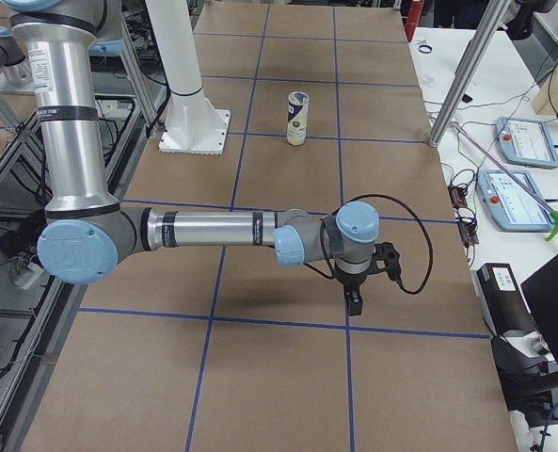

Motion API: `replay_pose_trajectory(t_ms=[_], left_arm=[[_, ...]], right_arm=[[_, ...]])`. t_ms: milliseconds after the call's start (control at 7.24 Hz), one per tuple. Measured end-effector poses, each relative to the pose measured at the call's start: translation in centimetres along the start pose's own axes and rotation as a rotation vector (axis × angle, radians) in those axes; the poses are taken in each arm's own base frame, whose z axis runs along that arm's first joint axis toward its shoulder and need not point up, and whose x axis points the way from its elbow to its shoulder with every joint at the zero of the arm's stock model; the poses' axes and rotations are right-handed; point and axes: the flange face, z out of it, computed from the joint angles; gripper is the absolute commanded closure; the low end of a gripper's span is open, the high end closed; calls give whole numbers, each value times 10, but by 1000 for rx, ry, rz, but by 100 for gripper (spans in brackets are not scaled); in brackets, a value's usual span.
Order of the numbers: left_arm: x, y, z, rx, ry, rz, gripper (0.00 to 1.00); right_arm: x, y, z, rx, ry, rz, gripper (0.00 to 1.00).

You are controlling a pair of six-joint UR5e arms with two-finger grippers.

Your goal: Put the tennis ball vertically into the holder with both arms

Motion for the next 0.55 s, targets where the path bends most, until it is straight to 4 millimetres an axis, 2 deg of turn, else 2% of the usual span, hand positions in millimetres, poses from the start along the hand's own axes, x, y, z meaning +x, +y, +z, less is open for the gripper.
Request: replay_pose_trajectory(t_ms=[138,276,553], left_arm=[[8,18,-3,12,8,6,0],[11,27,-3,18,11,9,0],[13,32,-5,25,9,19,0]], right_arm=[[2,5,2,-11,-7,9,1],[3,12,5,-30,-25,25,1],[7,31,11,-68,-60,59,1]])
